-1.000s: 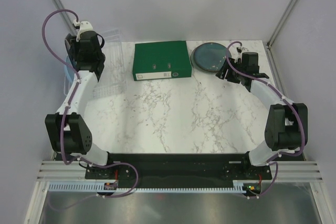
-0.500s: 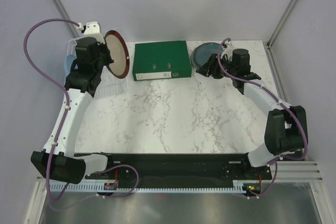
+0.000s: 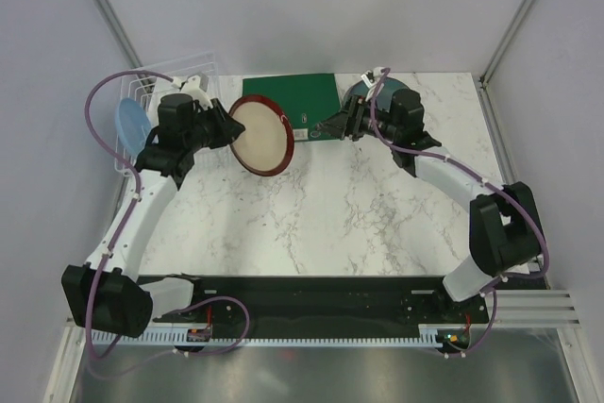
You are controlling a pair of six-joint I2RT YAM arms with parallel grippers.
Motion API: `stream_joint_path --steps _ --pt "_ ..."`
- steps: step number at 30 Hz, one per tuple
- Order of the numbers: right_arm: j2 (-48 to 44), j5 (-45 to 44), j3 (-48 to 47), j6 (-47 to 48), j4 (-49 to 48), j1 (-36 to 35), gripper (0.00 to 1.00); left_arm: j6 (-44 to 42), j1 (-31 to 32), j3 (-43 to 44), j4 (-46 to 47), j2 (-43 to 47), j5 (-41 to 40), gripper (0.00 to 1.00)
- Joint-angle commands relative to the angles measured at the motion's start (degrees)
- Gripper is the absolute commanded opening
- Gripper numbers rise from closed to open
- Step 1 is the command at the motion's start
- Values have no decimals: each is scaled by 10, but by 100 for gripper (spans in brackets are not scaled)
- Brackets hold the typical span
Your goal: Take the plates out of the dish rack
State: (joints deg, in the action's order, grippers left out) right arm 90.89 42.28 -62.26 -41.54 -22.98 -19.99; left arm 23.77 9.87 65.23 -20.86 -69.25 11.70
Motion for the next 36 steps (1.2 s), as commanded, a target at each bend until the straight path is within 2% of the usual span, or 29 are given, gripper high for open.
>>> stream_joint_path --steps 1,8,13,16,20,22,25,27,28,30,33,34,36 --pt "30 16 0 -17 -47 -19 72 87 4 10 162 50 68 2" --pt "63 20 1 -23 -67 -30 72 125 18 -17 200 64 96 2" --pt "93 39 -1 -68 -136 -33 71 150 22 -48 233 66 114 2" --pt "111 47 -8 -86 -159 -39 67 167 30 -70 257 65 123 2" --pt "132 68 -4 -137 -228 -43 43 175 38 -86 274 52 126 2" --pt "147 84 4 -186 -297 -44 24 182 41 -89 282 45 127 2" --pt "171 101 8 -259 -391 -44 0 194 46 -97 304 27 138 2" --pt "188 106 15 -302 -479 -43 0 194 52 -98 315 16 141 2" --pt "192 106 17 -338 -505 -43 0 193 52 -98 315 13 142 2" --pt "194 100 26 -349 -529 -37 0 184 55 -99 316 10 141 2" --pt "170 73 42 -313 -472 -17 0 155 55 -92 285 10 120 25" --pt "159 69 43 -290 -441 -12 0 145 55 -85 276 11 116 35" --pt "122 47 38 -198 -315 6 0 117 55 -79 244 12 92 46"
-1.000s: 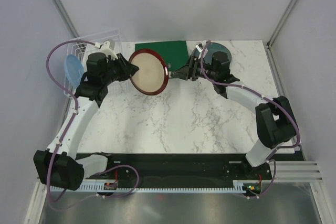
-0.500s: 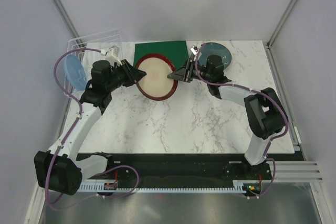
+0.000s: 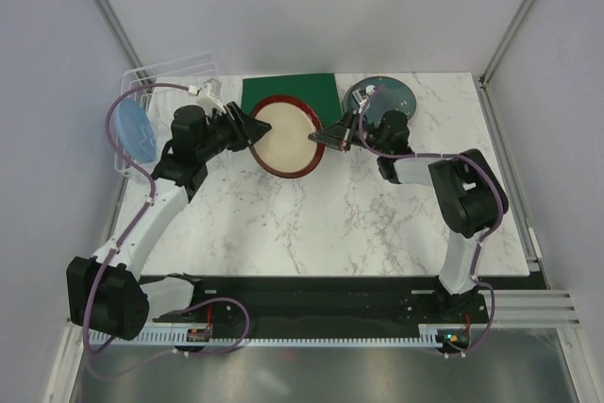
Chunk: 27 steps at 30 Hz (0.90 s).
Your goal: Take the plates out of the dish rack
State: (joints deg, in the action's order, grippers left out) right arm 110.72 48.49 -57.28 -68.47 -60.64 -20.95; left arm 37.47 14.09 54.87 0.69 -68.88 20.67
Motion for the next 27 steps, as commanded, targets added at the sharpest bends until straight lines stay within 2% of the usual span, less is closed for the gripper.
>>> stream_joint_path --steps 1,2,5,6,9,15,18,22,27 --pt "-90 -26 -17 109 113 20 0 -29 13 29 19 11 -7 51" --pt "-119 -57 -32 184 216 25 0 -47 13 30 12 11 -25 51" --pt "-159 -113 -64 277 356 49 0 -68 13 33 -4 16 -65 61" --pt "-164 -120 -71 286 373 56 0 -74 12 34 -18 16 -74 64" --pt "-174 -144 -87 301 412 94 0 -89 12 37 -35 18 -113 69" --pt "-145 -214 -163 350 507 158 0 -137 12 52 -67 34 -192 70" --pt "-99 -220 -210 352 532 183 0 -179 12 65 -84 49 -252 70" --pt "-24 -230 -278 351 541 203 0 -233 12 77 -99 67 -334 76" --pt "43 -237 -344 343 544 233 0 -263 11 82 -105 78 -376 82"
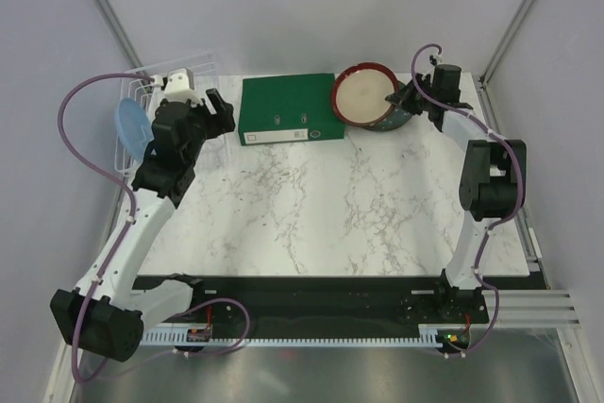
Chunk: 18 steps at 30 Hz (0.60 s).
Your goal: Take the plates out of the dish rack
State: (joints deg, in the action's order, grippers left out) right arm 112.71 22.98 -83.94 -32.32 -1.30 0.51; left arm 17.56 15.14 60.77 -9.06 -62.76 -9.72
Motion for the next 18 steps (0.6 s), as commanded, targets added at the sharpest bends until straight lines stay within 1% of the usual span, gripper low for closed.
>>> stream_joint_path --steps 1,3,7,13,18 --pt "38 15 -95 -18 -49 22 0 -72 1 24 -7 19 -85 82" --pt "57 19 -116 -19 -44 32 0 -78 -2 25 -7 18 -103 85" --pt "102 28 -169 -21 -33 48 0 -96 -7 27 -7 6 -130 87" --pt "145 34 -214 -17 -10 57 0 -95 -26 24 -4 -6 -128 88" --pt "167 33 -222 -15 -3 59 0 -96 -29 25 -3 -9 -123 88"
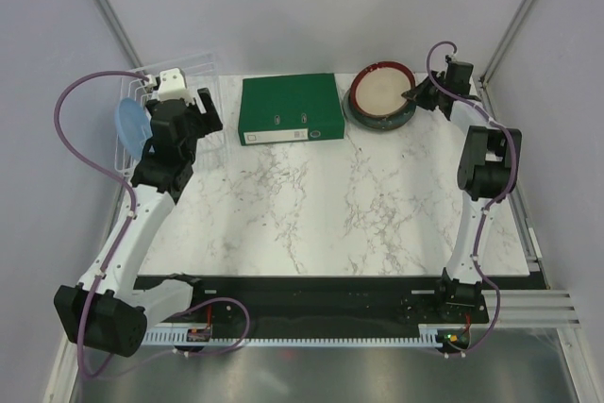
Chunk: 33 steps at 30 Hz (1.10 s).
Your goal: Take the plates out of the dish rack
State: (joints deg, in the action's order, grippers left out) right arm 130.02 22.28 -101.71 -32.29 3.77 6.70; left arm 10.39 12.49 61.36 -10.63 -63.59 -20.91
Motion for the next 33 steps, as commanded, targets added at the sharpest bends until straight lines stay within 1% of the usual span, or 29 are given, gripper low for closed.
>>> stream_joint_path --steps 1,7,9,10,11,12,13,14,15,18,19,20,22,25,29,31,33 --pt "3 49 -52 -18 -53 -3 0 -23 -4 19 12 0 -12 88" --pt "16 59 -64 -26 -41 -2 1 -27 -8 16 11 1 -22 88" --pt "11 60 -56 -26 -40 -2 14 -32 -11 17 11 1 -29 89" --pt "9 58 -53 -27 -39 -2 24 -34 -12 18 10 0 -32 89" --pt "7 56 -50 -23 -39 -2 24 -34 -13 19 10 0 -34 89" --pt "2 55 -46 -20 -25 -2 26 -35 -15 20 7 0 -34 90" --pt "0 56 -43 -18 -21 -2 39 -35 -17 20 6 1 -34 90" --pt "-4 51 -40 -13 -19 -2 50 -35 -17 21 4 2 -34 90" --pt "-10 50 -33 -8 -13 -2 55 -34 -18 21 4 2 -31 90" --pt "-20 36 -24 8 4 -2 64 -33 -19 21 1 4 -27 90" --pt "-22 35 -24 13 11 -2 70 -33 -19 22 -2 6 -26 90" --pt "-22 33 -24 17 14 -2 71 -33 -19 21 -3 7 -24 90" --pt "-30 29 -21 31 27 -3 71 -39 -20 21 -4 8 -26 90" --pt "-47 9 -12 53 47 -3 73 -50 -21 26 -7 8 -52 91" --pt "-78 -28 -4 93 83 -5 77 -76 -24 41 -12 -7 -125 94" --pt "-86 -69 -12 128 109 -10 79 -95 -26 52 -11 -19 -145 95" --pt "-94 -87 -19 145 137 -13 80 -103 -29 59 -11 -27 -167 96"
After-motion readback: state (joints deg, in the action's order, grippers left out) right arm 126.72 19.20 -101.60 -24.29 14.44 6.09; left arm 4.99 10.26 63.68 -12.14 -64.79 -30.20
